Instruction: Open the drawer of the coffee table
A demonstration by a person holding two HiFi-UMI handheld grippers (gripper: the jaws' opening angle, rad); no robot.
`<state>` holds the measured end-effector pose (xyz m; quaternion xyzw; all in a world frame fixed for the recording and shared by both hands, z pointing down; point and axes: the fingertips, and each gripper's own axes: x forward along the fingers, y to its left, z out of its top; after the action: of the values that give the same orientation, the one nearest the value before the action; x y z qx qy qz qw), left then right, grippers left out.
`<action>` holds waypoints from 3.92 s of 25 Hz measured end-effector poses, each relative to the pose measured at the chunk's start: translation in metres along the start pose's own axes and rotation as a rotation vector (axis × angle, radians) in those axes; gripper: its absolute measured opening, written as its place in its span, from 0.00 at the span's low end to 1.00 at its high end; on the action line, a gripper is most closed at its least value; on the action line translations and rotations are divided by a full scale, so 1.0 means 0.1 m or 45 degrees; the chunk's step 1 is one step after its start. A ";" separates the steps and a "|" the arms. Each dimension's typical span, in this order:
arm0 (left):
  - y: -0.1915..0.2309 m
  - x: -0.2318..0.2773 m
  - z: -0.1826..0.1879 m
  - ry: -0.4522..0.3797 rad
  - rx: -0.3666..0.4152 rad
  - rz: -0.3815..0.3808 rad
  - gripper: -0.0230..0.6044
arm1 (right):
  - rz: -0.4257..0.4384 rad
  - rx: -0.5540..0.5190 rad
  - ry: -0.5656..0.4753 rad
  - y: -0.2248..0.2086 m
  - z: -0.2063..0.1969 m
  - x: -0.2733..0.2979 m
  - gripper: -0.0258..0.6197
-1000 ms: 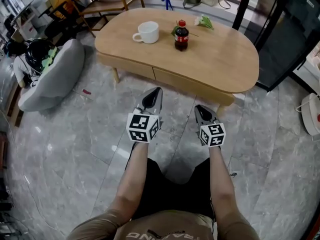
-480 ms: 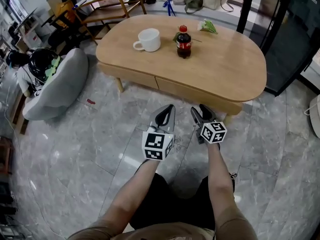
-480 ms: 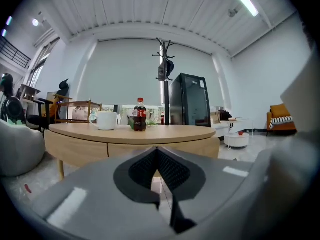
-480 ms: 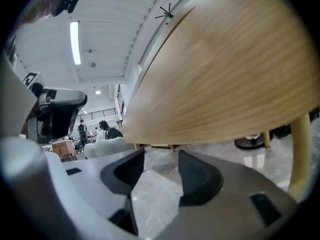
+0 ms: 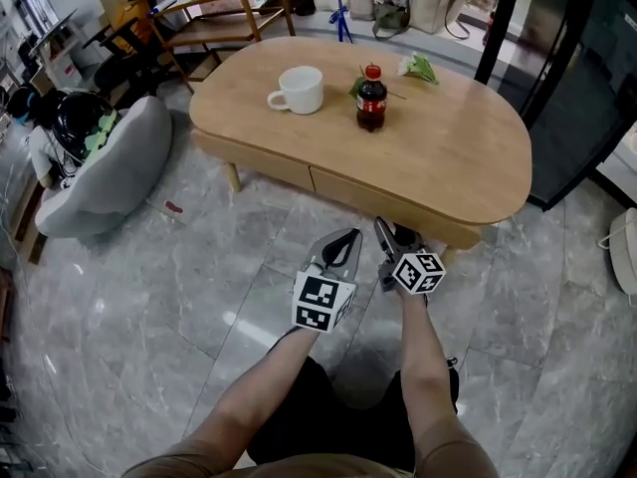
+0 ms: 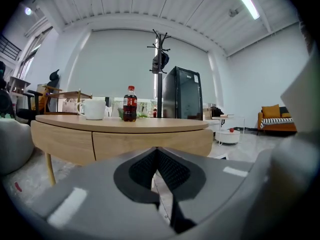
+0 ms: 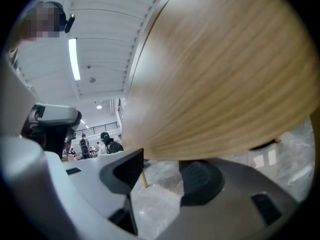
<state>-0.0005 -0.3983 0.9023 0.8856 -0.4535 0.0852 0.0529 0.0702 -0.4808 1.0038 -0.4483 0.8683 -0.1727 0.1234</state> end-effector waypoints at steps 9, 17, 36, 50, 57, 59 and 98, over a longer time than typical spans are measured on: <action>0.06 -0.09 0.01 0.003 -0.008 -0.022 0.02 | 0.068 -0.006 -0.016 -0.02 0.06 0.12 0.35; 0.05 -0.16 0.05 0.007 -0.021 -0.025 0.02 | 0.139 0.048 -0.009 0.03 0.07 0.07 0.33; 0.12 -0.37 0.12 0.002 -0.039 0.050 0.02 | 0.264 0.031 0.052 0.57 -0.17 -0.36 0.27; 0.13 -0.50 0.14 0.006 -0.036 0.062 0.02 | 0.265 0.075 0.067 0.77 -0.27 -0.53 0.27; 0.12 -0.48 0.09 0.020 -0.034 0.049 0.02 | 0.265 0.079 0.067 0.80 -0.31 -0.55 0.27; 0.13 -0.47 0.05 0.027 -0.041 0.052 0.02 | 0.266 0.076 0.069 0.80 -0.33 -0.56 0.27; 0.19 -0.41 0.02 0.038 0.002 0.064 0.02 | -0.009 -0.391 0.362 1.42 0.07 -1.46 0.05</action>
<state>-0.0391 -0.3766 0.8920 0.8726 -0.4748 0.0998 0.0569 0.0510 -0.2859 0.9480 -0.4360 0.8916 -0.1002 -0.0708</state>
